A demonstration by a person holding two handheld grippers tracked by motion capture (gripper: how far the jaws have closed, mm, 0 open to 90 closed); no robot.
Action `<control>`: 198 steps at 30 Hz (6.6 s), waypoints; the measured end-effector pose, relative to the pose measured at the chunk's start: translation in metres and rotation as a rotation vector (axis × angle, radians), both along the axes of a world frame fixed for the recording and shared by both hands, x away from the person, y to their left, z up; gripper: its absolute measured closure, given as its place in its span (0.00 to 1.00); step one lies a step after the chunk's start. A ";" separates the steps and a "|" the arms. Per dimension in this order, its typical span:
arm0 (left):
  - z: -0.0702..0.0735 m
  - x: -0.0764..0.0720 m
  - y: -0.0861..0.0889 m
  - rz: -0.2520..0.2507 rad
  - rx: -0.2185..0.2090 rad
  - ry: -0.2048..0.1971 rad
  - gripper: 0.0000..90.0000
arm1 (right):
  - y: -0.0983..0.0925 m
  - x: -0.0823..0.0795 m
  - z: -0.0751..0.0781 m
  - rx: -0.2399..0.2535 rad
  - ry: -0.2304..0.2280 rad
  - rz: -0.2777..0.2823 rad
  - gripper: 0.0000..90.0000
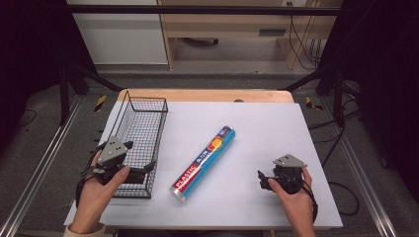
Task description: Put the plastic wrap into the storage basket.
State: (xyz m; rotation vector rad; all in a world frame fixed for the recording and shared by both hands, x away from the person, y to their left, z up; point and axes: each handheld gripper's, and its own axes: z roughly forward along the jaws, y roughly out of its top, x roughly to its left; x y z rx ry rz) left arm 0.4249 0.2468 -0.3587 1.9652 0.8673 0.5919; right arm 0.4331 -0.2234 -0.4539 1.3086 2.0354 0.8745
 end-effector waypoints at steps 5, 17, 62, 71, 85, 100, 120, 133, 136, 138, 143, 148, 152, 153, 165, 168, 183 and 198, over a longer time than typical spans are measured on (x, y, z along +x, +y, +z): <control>0.001 -0.002 0.000 -0.003 0.013 0.029 0.05 | -0.001 -0.001 -0.001 0.001 0.008 -0.002 0.12; 0.012 0.006 -0.034 -0.073 0.103 0.083 0.04 | -0.002 -0.002 -0.002 0.000 -0.001 -0.018 0.12; -0.025 0.099 -0.191 -0.165 0.453 0.493 0.06 | -0.002 -0.001 0.006 -0.007 -0.034 -0.022 0.10; -0.036 0.107 -0.197 -0.141 0.472 0.511 0.07 | -0.002 -0.001 0.005 -0.006 -0.026 -0.017 0.10; -0.058 0.116 -0.208 -0.139 0.478 0.565 0.14 | -0.001 -0.001 0.005 -0.001 -0.021 -0.012 0.10; -0.070 0.119 -0.210 -0.127 0.497 0.605 0.20 | 0.000 -0.002 0.005 0.000 -0.017 -0.003 0.10; -0.080 0.119 -0.212 -0.080 0.510 0.610 0.29 | 0.002 -0.001 0.005 -0.001 -0.014 0.012 0.10; -0.081 0.119 -0.213 -0.074 0.512 0.602 0.30 | 0.003 -0.001 0.004 -0.004 -0.008 0.015 0.11; -0.082 0.119 -0.213 -0.075 0.516 0.599 0.30 | 0.004 -0.001 0.004 -0.003 -0.008 0.015 0.11; -0.082 0.119 -0.213 -0.074 0.516 0.598 0.30 | 0.004 -0.001 0.004 -0.004 -0.006 0.016 0.11; -0.083 0.119 -0.214 -0.072 0.517 0.593 0.30 | 0.004 -0.002 0.004 -0.003 -0.004 0.020 0.11; -0.084 0.119 -0.215 -0.071 0.520 0.594 0.30 | 0.004 -0.001 0.004 -0.003 -0.002 0.023 0.11; -0.085 0.119 -0.215 -0.069 0.526 0.592 0.30 | 0.005 -0.001 0.003 -0.004 0.001 0.025 0.10; -0.085 0.119 -0.215 -0.069 0.525 0.592 0.30 | 0.005 -0.001 0.003 -0.005 0.001 0.025 0.10; -0.086 0.119 -0.215 -0.061 0.524 0.592 0.31 | 0.006 -0.001 0.003 -0.005 0.003 0.033 0.10; -0.086 0.119 -0.216 -0.058 0.523 0.585 0.32 | 0.006 -0.001 0.003 -0.005 0.005 0.033 0.10; -0.084 0.116 -0.209 -0.098 0.575 0.571 0.33 | 0.006 -0.001 0.002 -0.004 0.005 0.036 0.10; -0.075 0.112 -0.201 -0.124 0.562 0.546 0.34 | 0.006 0.000 0.002 -0.008 0.007 0.040 0.10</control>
